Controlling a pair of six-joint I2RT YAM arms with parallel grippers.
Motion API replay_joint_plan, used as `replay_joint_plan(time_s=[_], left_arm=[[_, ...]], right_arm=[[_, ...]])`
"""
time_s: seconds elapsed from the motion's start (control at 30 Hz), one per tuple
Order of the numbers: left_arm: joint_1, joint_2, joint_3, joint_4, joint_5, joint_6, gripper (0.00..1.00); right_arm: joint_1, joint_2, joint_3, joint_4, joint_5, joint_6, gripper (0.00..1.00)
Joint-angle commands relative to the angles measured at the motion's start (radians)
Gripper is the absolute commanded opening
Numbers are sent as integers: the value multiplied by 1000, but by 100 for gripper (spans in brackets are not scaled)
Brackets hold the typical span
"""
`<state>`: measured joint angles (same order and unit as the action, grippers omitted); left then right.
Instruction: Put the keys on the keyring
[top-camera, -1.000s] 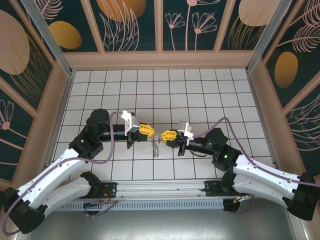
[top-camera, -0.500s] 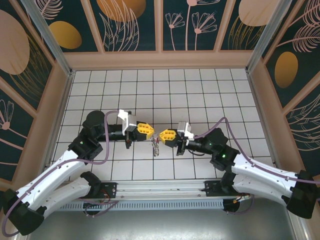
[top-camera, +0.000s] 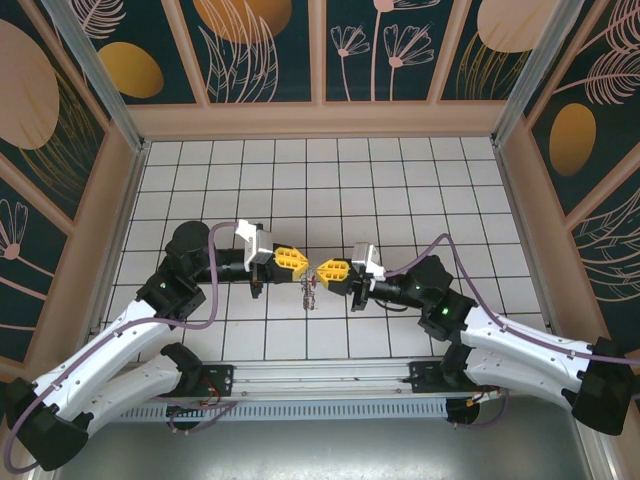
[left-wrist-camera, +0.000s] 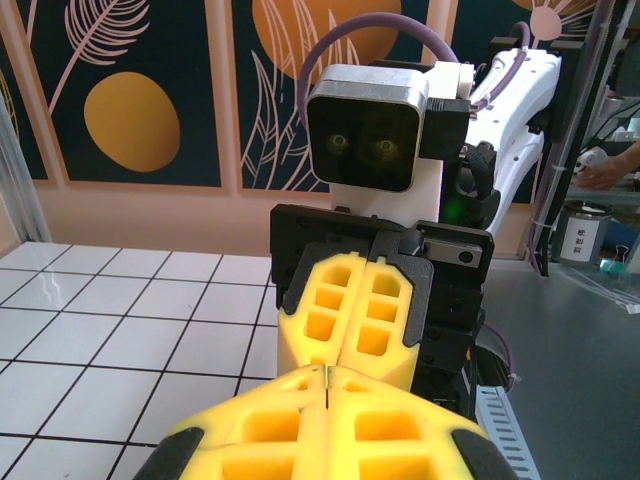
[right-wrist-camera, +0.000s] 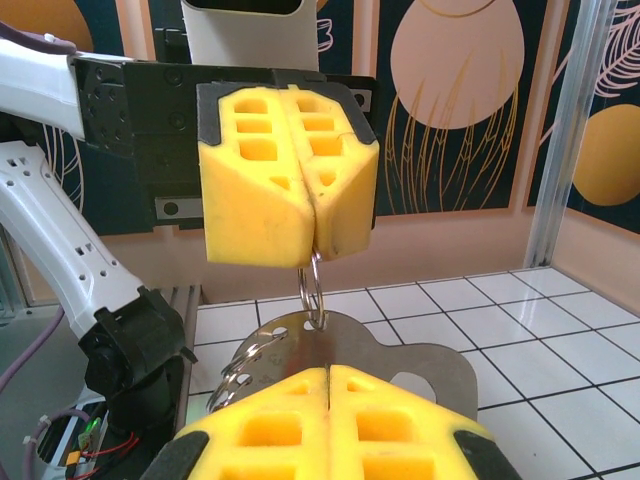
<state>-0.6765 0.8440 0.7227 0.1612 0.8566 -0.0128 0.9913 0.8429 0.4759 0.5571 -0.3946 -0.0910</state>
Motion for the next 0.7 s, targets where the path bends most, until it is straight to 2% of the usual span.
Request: replay_joint_plan(time_s=[0.0, 0.67], left_arm=[[-2, 0, 0, 37, 26, 2, 0], [-2, 17, 9, -2, 19, 35, 0]], right_arm=[[8, 2, 33, 59, 2, 7, 0], [6, 12, 44, 67, -4, 17, 0]])
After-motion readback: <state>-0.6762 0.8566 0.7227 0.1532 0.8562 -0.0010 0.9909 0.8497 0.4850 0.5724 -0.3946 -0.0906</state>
